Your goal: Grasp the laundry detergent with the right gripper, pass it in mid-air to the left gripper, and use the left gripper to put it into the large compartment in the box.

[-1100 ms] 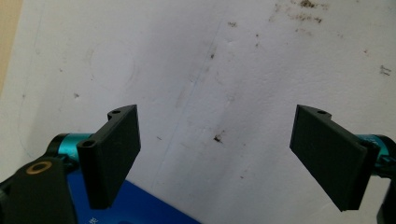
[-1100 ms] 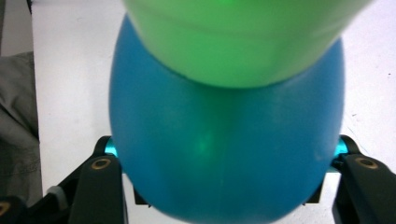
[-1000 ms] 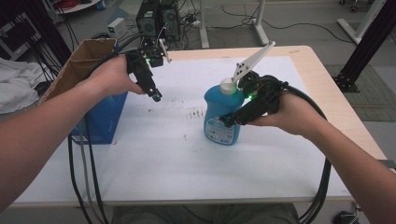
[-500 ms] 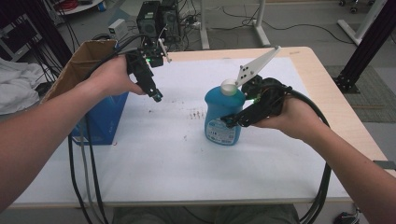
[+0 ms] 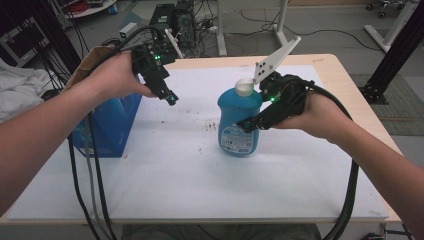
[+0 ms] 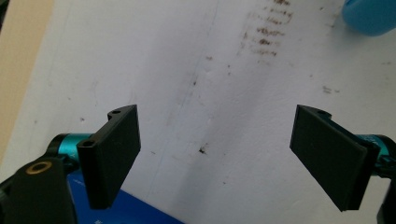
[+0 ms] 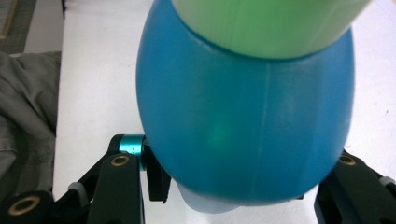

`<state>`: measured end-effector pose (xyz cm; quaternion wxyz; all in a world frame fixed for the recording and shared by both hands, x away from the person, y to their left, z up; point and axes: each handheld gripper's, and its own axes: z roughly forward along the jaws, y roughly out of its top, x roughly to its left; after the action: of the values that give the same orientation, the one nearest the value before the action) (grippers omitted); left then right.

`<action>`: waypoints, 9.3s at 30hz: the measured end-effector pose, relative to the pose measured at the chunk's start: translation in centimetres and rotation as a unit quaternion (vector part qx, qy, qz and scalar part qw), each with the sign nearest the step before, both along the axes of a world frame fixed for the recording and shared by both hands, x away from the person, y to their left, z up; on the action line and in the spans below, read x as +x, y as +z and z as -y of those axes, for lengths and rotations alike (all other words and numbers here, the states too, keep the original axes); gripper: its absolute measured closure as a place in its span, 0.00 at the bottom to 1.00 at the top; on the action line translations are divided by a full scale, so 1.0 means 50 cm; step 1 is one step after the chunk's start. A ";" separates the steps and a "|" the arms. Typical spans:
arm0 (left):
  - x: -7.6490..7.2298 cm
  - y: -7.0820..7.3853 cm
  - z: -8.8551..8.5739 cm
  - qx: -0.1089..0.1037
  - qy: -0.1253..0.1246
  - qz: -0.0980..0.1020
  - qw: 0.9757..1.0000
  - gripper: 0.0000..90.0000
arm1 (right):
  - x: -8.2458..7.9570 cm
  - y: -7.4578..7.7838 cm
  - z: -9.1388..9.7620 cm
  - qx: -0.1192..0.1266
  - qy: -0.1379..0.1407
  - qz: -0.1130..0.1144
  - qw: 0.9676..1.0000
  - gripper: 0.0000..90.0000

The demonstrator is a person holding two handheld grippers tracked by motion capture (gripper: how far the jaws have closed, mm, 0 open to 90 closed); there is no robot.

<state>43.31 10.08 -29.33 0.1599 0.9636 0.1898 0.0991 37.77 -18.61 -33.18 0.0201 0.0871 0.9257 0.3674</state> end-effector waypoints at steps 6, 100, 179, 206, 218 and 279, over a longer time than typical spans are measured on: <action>-0.024 0.064 0.010 -0.017 -0.032 0.008 0.999 0.18 | 0.016 0.028 -0.008 0.009 0.021 -0.002 1.000 0.52; -0.095 0.174 0.153 -0.036 -0.141 -0.059 0.988 0.32 | 0.033 0.148 -0.112 -0.001 0.115 0.027 0.993 0.53; -0.087 0.171 0.124 -0.069 -0.103 -0.071 0.990 0.42 | 0.050 0.137 -0.085 0.014 0.091 -0.028 0.995 0.14; -0.088 0.311 -0.054 -0.127 0.099 -0.036 0.986 0.42 | 0.110 0.078 0.081 -0.112 -0.111 -0.038 0.987 0.14; -0.101 0.387 -0.169 -0.149 0.188 0.004 0.971 0.42 | 0.124 0.061 0.109 -0.139 -0.133 -0.040 0.980 0.14; -0.094 0.124 -0.340 -0.080 0.322 -0.021 0.943 0.42 | 0.120 0.056 0.171 -0.148 -0.159 -0.046 0.975 0.15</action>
<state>38.62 27.06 -23.12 0.1917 0.8372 0.5002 0.1098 43.79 -27.14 -30.40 0.0485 0.2463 0.9440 0.2141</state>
